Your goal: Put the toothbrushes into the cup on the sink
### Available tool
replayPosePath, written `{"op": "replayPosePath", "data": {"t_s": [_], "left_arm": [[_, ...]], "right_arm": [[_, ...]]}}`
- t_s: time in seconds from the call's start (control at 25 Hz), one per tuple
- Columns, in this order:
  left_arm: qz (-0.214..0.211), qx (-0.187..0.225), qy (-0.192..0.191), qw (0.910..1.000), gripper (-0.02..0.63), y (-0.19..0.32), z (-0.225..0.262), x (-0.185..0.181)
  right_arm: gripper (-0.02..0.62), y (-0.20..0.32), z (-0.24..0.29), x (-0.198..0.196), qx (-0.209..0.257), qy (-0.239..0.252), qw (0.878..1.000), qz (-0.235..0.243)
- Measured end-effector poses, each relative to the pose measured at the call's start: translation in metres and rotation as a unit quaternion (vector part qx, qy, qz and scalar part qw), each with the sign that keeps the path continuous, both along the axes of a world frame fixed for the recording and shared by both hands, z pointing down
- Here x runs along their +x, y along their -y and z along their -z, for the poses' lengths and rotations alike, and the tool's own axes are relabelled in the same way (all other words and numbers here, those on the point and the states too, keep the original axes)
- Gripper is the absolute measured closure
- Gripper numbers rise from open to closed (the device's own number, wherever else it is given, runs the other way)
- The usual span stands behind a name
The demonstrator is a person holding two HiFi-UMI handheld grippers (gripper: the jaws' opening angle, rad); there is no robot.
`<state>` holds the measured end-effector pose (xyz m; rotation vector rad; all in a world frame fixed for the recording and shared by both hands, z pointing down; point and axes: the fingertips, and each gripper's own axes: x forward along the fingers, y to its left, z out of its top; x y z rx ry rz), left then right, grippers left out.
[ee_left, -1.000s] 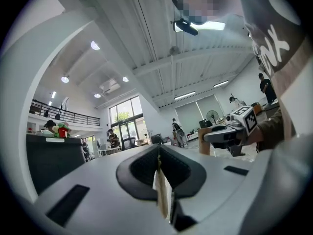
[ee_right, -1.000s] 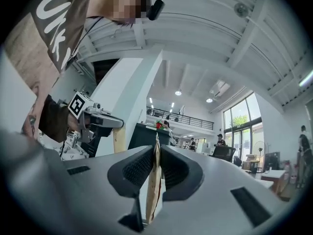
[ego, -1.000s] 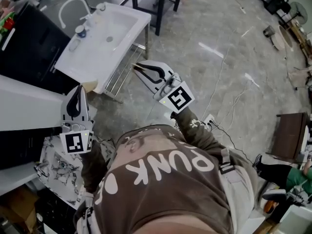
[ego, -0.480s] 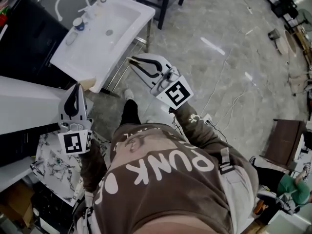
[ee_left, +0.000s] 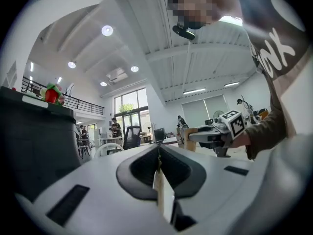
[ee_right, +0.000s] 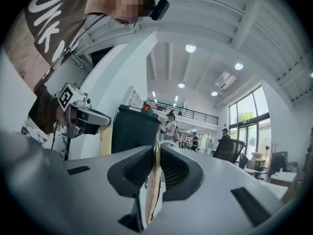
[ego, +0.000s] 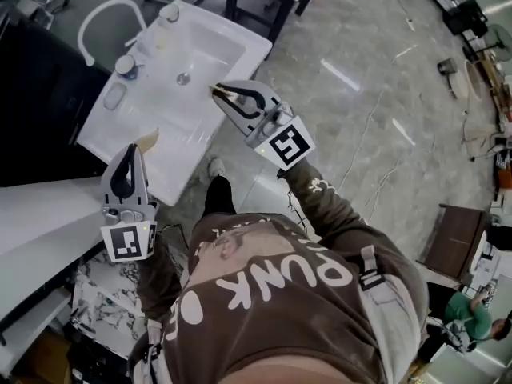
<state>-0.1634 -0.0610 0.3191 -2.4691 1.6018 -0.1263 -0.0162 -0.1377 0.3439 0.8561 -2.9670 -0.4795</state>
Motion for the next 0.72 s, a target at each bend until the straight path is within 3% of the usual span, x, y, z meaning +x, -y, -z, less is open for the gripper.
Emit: {"op": "replayPosePath", "data": {"t_s": [0.24, 0.4, 0.52, 0.72], "left_arm": [[0.000, -0.019, -0.010, 0.9998, 0.597, 0.093, -0.010, -0.037], [0.004, -0.018, -0.017, 0.9997, 0.597, 0.138, -0.012, -0.055], [0.004, -0.019, -0.026, 0.9995, 0.597, 0.163, -0.016, -0.065], [0.016, -0.050, -0.022, 0.9984, 0.597, 0.187, -0.039, -0.083]], "right_arm": [[0.540, 0.153, 0.003, -0.054, 0.004, 0.001, 1.000, -0.001], [0.540, 0.244, 0.007, -0.090, 0.034, 0.006, 0.999, -0.003], [0.540, 0.301, -0.004, -0.115, 0.044, 0.002, 0.999, -0.006], [0.540, 0.373, -0.045, -0.139, 0.021, -0.012, 0.999, -0.022]]}}
